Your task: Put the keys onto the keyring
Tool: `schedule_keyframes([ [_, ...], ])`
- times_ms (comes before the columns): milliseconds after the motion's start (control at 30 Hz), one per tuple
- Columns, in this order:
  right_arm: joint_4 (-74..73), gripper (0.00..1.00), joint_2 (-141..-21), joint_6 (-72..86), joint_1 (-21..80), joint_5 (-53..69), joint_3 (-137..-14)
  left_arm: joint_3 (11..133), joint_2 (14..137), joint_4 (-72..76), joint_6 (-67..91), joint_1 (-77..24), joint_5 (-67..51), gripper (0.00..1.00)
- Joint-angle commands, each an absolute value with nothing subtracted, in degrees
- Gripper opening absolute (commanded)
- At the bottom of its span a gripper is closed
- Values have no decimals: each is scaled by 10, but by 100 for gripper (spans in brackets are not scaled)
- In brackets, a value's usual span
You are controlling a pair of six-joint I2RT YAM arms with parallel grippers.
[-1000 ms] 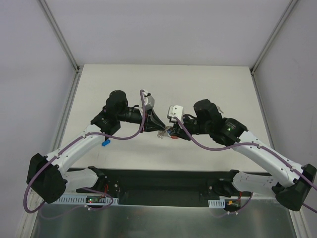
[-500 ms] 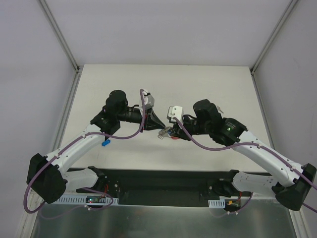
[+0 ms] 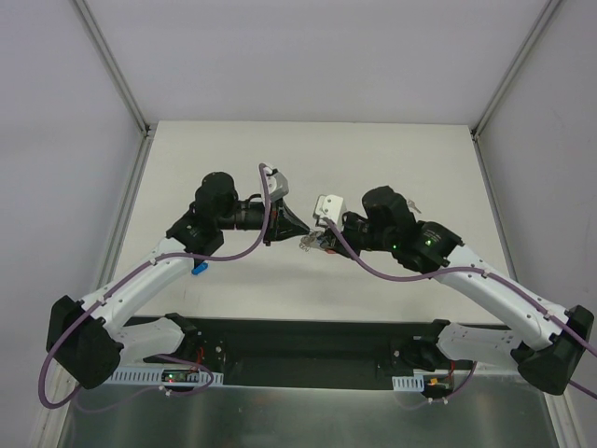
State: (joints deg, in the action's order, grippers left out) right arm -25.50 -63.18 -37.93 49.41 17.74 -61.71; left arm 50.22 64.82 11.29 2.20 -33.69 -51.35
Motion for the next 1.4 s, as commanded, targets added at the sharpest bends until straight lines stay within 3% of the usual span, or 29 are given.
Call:
schedule_keyframes([
  [0, -213, 1, -623, -369, 497, 150, -614, 492, 628, 119, 59, -337, -451, 0],
  [200, -200, 1, -630, -362, 506, 107, -603, 486, 621, 129, 83, -337, -405, 0],
  [667, -191, 1, -648, -363, 531, 45, -609, 483, 644, 161, 112, -353, -429, 0],
  [1367, -140, 3, -662, -323, 570, -60, -583, 381, 594, 352, 220, -366, -263, 0],
])
